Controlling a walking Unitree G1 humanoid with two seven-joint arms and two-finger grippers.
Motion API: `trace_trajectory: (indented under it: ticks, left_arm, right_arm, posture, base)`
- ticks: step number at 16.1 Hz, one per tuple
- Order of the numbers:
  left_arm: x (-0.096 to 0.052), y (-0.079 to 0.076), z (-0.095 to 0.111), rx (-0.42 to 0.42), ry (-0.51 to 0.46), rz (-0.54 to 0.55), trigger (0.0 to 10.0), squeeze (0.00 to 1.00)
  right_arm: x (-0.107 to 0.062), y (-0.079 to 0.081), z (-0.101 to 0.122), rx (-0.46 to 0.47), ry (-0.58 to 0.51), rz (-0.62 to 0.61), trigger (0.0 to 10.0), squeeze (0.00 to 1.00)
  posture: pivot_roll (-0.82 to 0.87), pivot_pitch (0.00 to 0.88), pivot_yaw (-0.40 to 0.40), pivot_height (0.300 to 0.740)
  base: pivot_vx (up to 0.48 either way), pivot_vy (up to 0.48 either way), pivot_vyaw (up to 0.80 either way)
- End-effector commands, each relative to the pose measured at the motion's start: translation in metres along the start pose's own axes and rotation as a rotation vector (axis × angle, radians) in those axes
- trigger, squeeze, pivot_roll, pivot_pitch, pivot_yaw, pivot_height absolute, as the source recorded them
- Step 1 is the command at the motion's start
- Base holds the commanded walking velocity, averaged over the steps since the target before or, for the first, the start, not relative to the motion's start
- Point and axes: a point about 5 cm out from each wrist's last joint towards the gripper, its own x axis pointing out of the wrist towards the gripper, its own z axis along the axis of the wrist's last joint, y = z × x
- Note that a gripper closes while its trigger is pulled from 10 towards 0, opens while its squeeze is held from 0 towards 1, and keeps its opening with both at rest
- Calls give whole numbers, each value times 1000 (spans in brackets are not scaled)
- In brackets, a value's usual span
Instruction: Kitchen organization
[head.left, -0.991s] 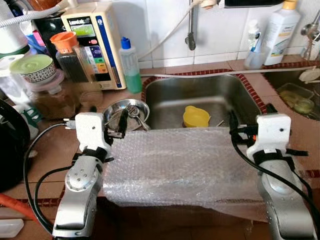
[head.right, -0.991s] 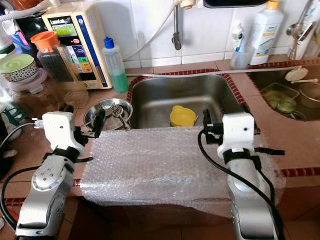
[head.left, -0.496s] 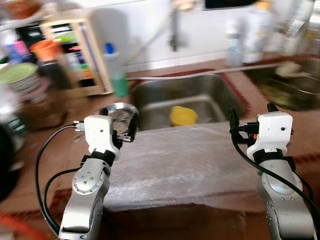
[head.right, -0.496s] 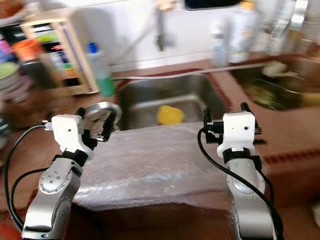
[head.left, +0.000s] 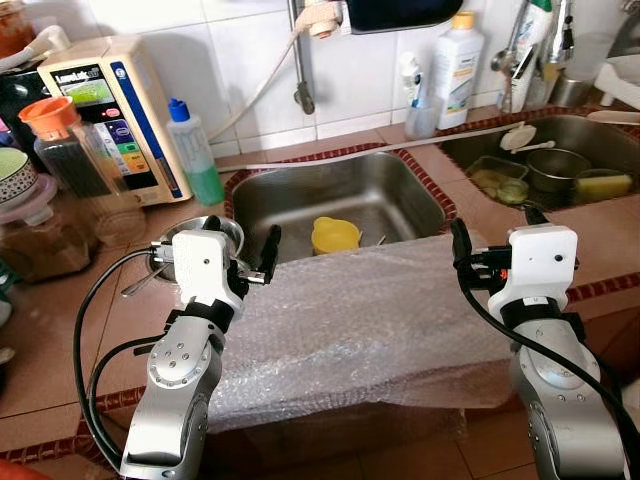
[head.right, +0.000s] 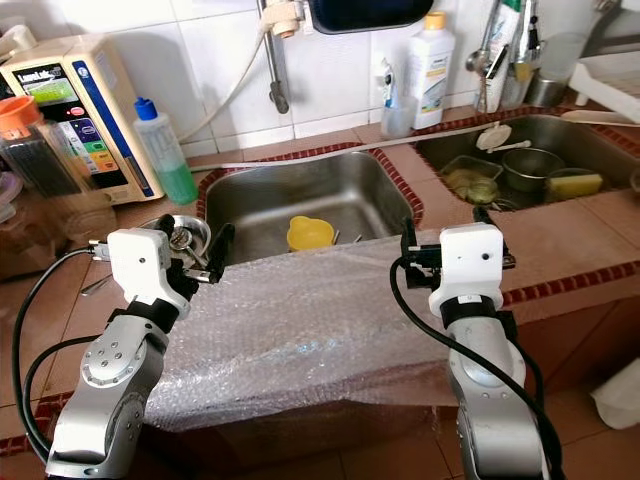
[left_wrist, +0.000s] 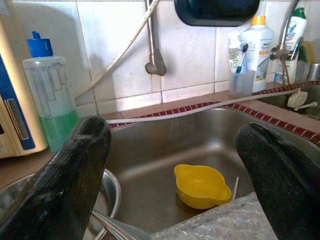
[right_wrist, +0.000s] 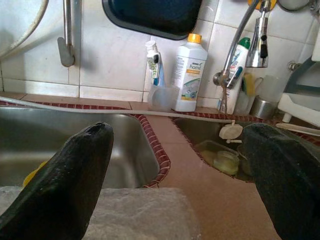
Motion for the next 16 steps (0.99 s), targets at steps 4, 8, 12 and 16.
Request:
trace_trajectory:
  ticks: [4, 8, 12, 16]
  left_arm:
    - [1, 0, 2, 7, -10, -13, 10000, 0]
    - [-4, -3, -13, 26, 55, -19, 10000, 0]
    - [-3, -8, -14, 1, 53, -35, 10000, 0]
    - [-1, -14, -7, -2, 10, -81, 10000, 0]
  right_arm:
    - [4, 4, 4, -9, -11, 20, 10000, 0]
    - [7, 12, -3, 30, 14, 46, 10000, 0]
    - [18, 22, -2, 35, 11, 101, 10000, 0]
    - [25, 24, -1, 34, 1, 113, 10000, 0]
  posture:
    - [-301, 45, 138, 740]
    - [-280, 28, 128, 740]
    - [-248, 12, 86, 740]
    - [-239, 10, 84, 740]
  base:
    - [0, 0, 797]
    - [0, 0, 192]
    - [0, 0, 0]
    - [0, 0, 0]
